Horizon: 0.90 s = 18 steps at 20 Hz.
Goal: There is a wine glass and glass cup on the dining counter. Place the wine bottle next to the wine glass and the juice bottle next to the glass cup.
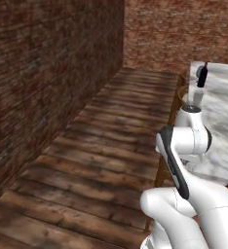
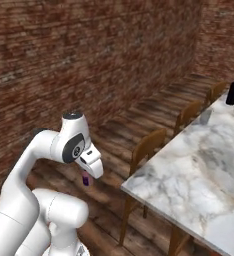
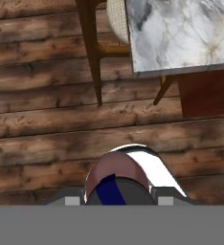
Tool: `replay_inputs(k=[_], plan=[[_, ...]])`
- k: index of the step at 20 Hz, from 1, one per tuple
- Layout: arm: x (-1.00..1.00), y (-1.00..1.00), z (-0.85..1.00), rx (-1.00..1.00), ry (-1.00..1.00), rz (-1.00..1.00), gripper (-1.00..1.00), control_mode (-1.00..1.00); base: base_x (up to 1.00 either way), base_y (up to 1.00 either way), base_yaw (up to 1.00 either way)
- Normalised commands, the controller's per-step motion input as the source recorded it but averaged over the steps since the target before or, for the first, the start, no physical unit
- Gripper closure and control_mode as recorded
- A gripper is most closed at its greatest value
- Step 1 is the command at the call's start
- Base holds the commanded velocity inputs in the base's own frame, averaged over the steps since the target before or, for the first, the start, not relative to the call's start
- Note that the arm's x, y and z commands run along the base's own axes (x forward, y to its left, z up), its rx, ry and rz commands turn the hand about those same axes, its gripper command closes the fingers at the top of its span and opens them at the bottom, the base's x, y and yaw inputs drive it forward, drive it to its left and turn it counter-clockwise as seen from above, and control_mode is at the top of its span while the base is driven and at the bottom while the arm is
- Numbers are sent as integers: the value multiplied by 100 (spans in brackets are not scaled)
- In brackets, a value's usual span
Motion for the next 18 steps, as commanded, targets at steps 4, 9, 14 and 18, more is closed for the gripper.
replay_inputs(k=[4,9,14,18], plan=[[0,0,0,0,0,0,100,100,48,60,-29],[0,0,0,0,0,0,100,100,51,54,-35],[0,0,0,0,0,0,100,100,53,50,-40],[0,0,0,0,0,0,100,100,55,46,-43]])
